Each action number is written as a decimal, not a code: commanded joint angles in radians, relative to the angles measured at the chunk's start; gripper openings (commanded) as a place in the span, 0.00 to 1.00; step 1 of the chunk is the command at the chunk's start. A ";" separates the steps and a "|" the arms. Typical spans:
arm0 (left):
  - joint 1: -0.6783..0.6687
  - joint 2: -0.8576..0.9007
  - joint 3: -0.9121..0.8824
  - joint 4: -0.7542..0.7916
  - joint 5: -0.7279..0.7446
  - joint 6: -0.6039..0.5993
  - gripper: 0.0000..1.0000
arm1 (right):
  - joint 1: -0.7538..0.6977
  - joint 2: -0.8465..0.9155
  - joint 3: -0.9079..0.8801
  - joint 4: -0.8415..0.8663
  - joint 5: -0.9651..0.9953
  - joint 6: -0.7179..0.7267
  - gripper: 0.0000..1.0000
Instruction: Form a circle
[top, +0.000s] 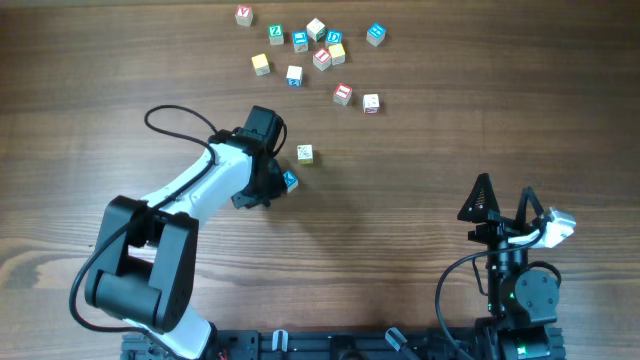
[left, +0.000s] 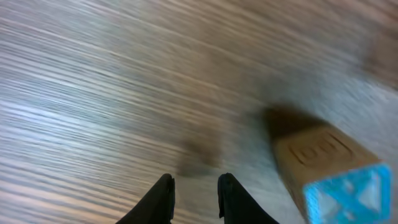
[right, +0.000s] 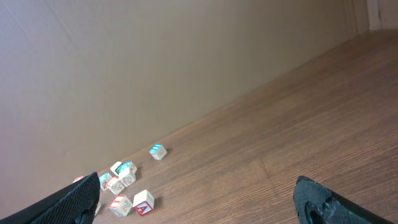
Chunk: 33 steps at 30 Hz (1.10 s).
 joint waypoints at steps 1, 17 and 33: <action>0.005 -0.016 -0.003 0.000 0.148 0.049 0.24 | -0.004 -0.002 0.000 0.004 0.006 0.004 1.00; 0.002 -0.016 -0.003 -0.018 0.310 0.097 0.34 | -0.004 -0.002 0.000 0.004 0.006 0.004 1.00; 0.002 -0.016 -0.003 0.103 0.208 0.098 0.32 | -0.004 -0.002 0.000 0.004 0.006 0.004 1.00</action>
